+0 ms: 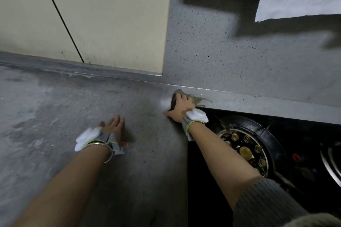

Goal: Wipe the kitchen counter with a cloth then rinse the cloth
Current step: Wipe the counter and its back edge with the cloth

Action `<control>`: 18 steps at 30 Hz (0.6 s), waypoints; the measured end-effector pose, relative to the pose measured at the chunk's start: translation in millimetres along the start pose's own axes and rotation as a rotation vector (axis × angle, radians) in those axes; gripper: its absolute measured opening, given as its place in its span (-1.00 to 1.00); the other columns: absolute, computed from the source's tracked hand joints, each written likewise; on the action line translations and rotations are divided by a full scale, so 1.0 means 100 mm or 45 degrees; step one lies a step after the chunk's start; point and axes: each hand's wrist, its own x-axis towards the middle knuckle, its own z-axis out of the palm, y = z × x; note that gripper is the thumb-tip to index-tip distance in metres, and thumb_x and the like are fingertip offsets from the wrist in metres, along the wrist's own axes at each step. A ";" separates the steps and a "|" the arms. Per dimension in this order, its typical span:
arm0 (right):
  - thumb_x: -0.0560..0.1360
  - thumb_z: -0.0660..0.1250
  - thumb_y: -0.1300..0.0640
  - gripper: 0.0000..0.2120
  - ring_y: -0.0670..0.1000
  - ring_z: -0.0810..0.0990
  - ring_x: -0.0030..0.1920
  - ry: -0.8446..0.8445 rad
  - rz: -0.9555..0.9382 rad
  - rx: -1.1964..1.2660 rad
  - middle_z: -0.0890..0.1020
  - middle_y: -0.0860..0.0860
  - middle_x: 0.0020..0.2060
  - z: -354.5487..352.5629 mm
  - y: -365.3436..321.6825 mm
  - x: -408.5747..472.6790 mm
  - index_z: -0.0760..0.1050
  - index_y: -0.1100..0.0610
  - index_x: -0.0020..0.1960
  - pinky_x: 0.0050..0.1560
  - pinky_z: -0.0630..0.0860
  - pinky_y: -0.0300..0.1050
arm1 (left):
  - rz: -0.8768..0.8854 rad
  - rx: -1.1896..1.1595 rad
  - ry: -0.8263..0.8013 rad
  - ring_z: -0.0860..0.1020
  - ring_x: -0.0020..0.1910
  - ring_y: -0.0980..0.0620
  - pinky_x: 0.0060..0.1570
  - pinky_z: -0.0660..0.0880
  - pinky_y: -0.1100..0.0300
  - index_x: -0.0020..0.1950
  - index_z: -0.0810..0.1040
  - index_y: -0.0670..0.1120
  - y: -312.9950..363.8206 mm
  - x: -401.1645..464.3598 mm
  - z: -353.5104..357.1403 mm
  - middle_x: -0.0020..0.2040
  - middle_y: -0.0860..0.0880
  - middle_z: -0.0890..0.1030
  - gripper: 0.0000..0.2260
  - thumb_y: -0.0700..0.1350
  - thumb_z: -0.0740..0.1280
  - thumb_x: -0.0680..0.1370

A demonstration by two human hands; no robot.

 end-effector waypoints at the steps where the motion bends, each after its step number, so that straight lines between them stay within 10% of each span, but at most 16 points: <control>1: 0.35 0.42 -0.11 -0.35 0.18 0.28 0.31 0.008 -0.038 -0.029 0.36 0.11 0.31 0.03 0.01 -0.06 0.29 0.15 0.31 0.27 0.26 0.03 | 0.007 -0.004 -0.006 -0.11 0.55 -0.08 0.49 -0.06 -0.08 0.55 -0.25 -0.14 0.01 -0.03 -0.01 0.56 -0.14 -0.22 -0.07 0.25 0.28 0.50; 12: 0.32 0.41 -0.02 -0.53 0.10 0.31 0.26 0.094 -0.167 -0.074 0.39 0.05 0.20 0.27 -0.03 -0.96 0.39 0.14 0.14 0.18 0.28 -0.02 | 0.011 -0.261 0.664 0.11 0.52 0.05 0.47 -0.06 0.14 0.55 0.08 0.01 0.14 -0.75 0.61 0.57 0.02 0.04 -0.46 0.17 0.02 0.60; 18: 0.31 0.39 -0.04 -0.54 0.09 0.32 0.24 0.139 -0.097 0.014 0.42 0.01 0.15 0.49 -0.06 -1.78 0.35 0.10 0.12 0.17 0.26 -0.02 | 0.091 -0.276 0.780 0.57 0.20 -0.09 0.31 0.30 0.08 0.25 0.57 -0.12 -0.10 -1.56 1.11 0.24 -0.11 0.58 -0.20 0.23 -0.35 0.57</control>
